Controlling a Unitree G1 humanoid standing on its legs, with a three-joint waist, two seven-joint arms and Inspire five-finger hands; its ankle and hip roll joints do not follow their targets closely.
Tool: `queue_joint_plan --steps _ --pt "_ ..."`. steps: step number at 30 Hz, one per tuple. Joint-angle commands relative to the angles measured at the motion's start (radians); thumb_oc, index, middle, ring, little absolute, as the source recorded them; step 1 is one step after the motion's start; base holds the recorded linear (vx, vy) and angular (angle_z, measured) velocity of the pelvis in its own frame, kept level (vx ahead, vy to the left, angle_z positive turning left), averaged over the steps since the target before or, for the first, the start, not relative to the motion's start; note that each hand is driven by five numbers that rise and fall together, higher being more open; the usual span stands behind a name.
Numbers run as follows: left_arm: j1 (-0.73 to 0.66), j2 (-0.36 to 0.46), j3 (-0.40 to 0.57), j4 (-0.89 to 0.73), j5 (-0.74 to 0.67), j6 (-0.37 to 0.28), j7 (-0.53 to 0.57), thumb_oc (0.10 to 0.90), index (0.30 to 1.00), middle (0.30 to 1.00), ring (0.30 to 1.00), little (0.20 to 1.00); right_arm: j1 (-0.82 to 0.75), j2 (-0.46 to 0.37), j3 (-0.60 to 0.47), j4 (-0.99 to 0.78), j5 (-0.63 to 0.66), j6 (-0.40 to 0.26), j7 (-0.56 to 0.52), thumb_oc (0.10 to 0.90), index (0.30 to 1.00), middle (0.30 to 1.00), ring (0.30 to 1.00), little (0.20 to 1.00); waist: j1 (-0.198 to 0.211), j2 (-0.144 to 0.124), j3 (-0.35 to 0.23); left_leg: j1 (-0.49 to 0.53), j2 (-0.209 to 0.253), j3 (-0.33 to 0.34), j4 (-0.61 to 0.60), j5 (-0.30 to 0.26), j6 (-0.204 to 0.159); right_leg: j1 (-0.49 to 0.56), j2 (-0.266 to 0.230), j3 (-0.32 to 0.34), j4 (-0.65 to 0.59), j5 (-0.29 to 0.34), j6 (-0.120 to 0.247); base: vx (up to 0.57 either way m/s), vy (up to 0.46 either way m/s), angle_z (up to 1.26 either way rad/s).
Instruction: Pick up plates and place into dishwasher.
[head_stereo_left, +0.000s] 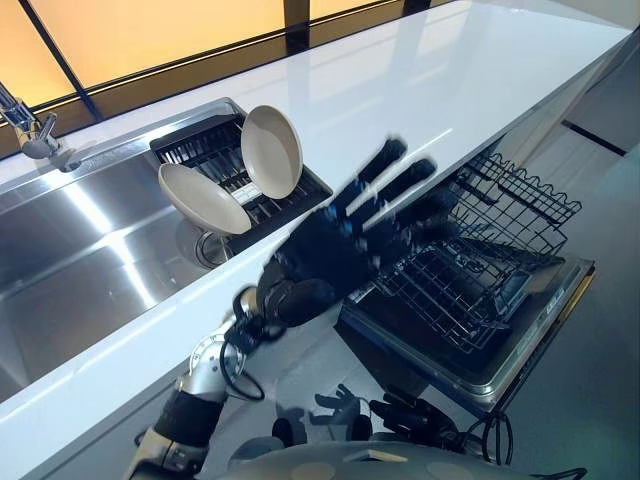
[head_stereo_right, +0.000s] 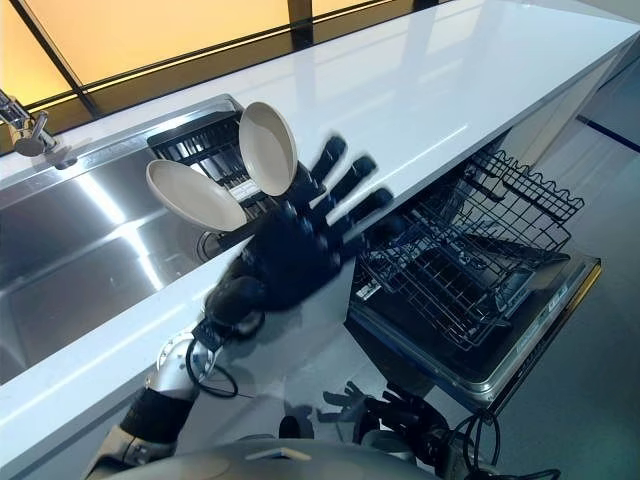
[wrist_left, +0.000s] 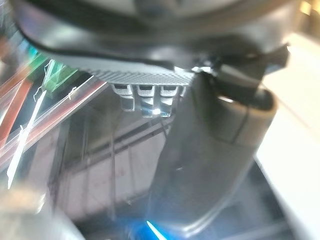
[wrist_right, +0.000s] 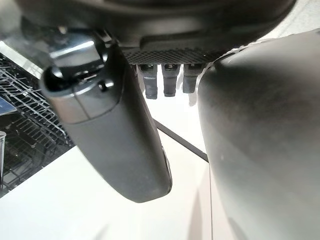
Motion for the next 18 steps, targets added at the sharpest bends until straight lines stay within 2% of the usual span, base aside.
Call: queue_joint_plan --steps 1,3,5,6,7,8,10,11,18 --pt "-0.027 0.108 0.204 0.024 0.674 -0.473 0.651 0.800 0.900 0.900 0.900 0.900 0.014 0.009 0.015 -0.006 0.055 -0.072 -0.003 0.800 0.900 0.900 0.900 0.900 0.018 0.053 -0.029 -0.016 -0.046 -0.062 0.002 -0.113 0.028 -0.028 0.068 -0.013 0.085 -0.117 0.013 0.01 0.006 -0.04" --pt "-0.024 0.192 0.310 0.032 0.960 -0.435 0.878 0.800 0.900 0.900 0.900 0.900 0.036 0.011 0.008 0.013 0.062 -0.099 0.008 0.800 0.900 0.900 0.900 0.900 0.025 0.053 -0.046 -0.023 -0.053 -0.072 0.002 -0.113 0.029 -0.027 0.069 -0.019 0.078 -0.122 0.011 0.01 -0.001 0.05" --pt "-0.012 0.291 0.396 0.058 1.259 -0.300 1.095 0.800 0.900 0.900 0.900 0.900 0.047 0.010 -0.001 0.021 0.064 -0.106 0.014 0.800 0.900 0.900 0.900 0.900 0.031 0.054 -0.060 -0.028 -0.057 -0.078 0.002 -0.110 0.027 -0.025 0.071 -0.024 0.075 -0.126 0.007 0.03 -0.003 0.16" --pt "-0.006 0.330 0.415 0.069 1.331 -0.245 1.147 0.800 0.900 0.900 0.900 0.900 0.050 0.007 -0.004 0.020 0.061 -0.104 0.014 0.800 0.900 0.900 0.900 0.900 0.032 0.056 -0.064 -0.030 -0.058 -0.079 0.002 -0.108 0.027 -0.026 0.072 -0.025 0.075 -0.127 0.006 0.03 0.004 0.11" --pt "-0.003 0.355 0.426 0.081 1.375 -0.204 1.153 0.800 0.900 0.900 0.900 0.900 0.051 0.006 -0.006 0.020 0.060 -0.102 0.014 0.800 0.900 0.900 0.900 0.900 0.033 0.058 -0.066 -0.030 -0.059 -0.080 0.002 -0.108 0.027 -0.026 0.072 -0.025 0.075 -0.127 0.005 0.03 0.013 0.17" --pt "-0.001 0.405 0.445 0.102 1.454 -0.109 1.152 0.800 0.900 0.900 0.900 0.900 0.051 0.003 -0.008 0.021 0.059 -0.101 0.012 0.800 0.900 0.900 0.900 0.900 0.033 0.062 -0.069 -0.030 -0.060 -0.079 0.002 -0.106 0.026 -0.025 0.072 -0.026 0.074 -0.128 0.004 0.03 0.017 0.22" --pt "0.000 0.492 0.458 0.146 1.517 -0.026 1.153 0.800 0.900 0.900 0.900 0.900 0.050 -0.002 -0.007 0.018 0.058 -0.095 0.010 0.800 0.900 0.900 0.900 0.900 0.032 0.068 -0.073 -0.030 -0.060 -0.078 0.002 -0.104 0.026 -0.025 0.072 -0.027 0.076 -0.129 0.004 0.03 0.018 0.18" --pt "-0.004 0.535 0.471 0.170 1.543 0.026 1.117 0.800 0.900 0.900 0.900 0.900 0.048 -0.007 -0.006 0.018 0.057 -0.091 0.010 0.800 0.900 0.900 0.900 0.900 0.031 0.072 -0.074 -0.028 -0.060 -0.076 0.002 -0.104 0.025 -0.024 0.072 -0.027 0.076 -0.129 0.004 0.03 0.019 0.05" --pt "-0.020 0.727 0.462 0.321 1.568 0.136 1.034 0.800 0.900 0.900 0.900 0.900 0.035 -0.034 -0.006 0.008 0.040 -0.058 0.002 0.800 0.900 0.900 0.900 0.900 0.027 0.093 -0.075 -0.023 -0.061 -0.077 0.002 -0.100 0.024 -0.019 0.071 -0.023 0.079 -0.129 0.007 0.00 0.005 -0.01"
